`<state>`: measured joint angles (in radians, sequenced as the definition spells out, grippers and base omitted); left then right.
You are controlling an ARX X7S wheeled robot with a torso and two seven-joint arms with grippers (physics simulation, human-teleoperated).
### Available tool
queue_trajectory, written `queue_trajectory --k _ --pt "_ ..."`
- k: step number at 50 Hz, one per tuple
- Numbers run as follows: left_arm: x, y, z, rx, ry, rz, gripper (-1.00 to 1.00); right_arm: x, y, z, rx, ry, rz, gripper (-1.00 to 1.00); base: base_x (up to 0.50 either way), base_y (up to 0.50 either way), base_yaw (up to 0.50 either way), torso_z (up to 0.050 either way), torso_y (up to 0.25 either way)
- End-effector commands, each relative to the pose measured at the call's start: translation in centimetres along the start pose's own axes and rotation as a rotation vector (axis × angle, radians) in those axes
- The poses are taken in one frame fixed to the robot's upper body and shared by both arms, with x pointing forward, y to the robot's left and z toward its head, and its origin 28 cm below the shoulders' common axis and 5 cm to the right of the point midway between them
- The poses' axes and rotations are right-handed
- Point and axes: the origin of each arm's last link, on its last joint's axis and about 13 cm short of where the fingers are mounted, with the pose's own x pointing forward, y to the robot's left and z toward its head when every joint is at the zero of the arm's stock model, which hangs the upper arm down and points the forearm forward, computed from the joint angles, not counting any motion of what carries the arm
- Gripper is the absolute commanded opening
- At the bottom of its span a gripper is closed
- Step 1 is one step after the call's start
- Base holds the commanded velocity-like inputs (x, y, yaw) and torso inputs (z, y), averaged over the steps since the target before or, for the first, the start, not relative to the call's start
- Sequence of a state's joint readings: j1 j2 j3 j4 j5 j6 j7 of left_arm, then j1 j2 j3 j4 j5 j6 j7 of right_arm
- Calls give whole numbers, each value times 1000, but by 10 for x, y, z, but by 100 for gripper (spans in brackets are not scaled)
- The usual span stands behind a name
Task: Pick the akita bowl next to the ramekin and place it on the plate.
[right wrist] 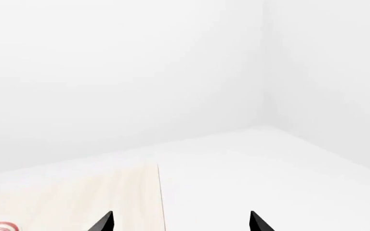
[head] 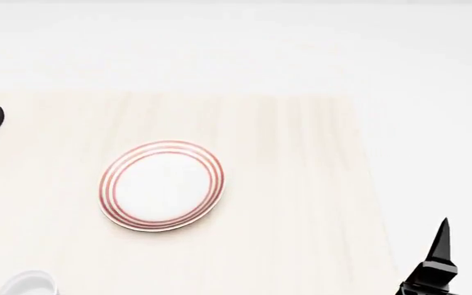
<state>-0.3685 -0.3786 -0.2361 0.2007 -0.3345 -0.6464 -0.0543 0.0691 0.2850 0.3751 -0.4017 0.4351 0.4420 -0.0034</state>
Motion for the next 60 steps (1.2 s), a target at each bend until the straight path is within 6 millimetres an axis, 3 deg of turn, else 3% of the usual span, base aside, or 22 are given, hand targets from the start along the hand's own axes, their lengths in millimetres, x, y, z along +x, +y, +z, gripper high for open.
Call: queue_trajectory --k 1,10,22,37,43,47,53,60 --pt "15 -9 51 20 -48 -25 100 0 0 0 -2 1 1 100 0 0 0 0 0" --pt "33 -29 108 19 -74 -59 100 0 0 1 -4 2 0 100 0 0 0 0 0" --pt "48 -63 151 -63 -15 6 100 0 0 0 -2 2 -2 100 0 0 0 0 0" --pt "60 -110 189 -171 135 103 100 0 -1 -1 3 1 -5 100 0 0 0 0 0" --pt "67 -114 199 -197 236 165 100 0 0 2 5 1 -6 100 0 0 0 0 0" --pt "69 -113 204 -336 331 215 100 0 0 0 5 2 -6 100 0 0 0 0 0" --pt "72 -110 201 -464 441 334 100 0 0 0 6 2 -7 100 0 0 0 0 0" --pt "73 -105 199 -464 463 402 100 0 0 0 6 1 -7 100 0 0 0 0 0"
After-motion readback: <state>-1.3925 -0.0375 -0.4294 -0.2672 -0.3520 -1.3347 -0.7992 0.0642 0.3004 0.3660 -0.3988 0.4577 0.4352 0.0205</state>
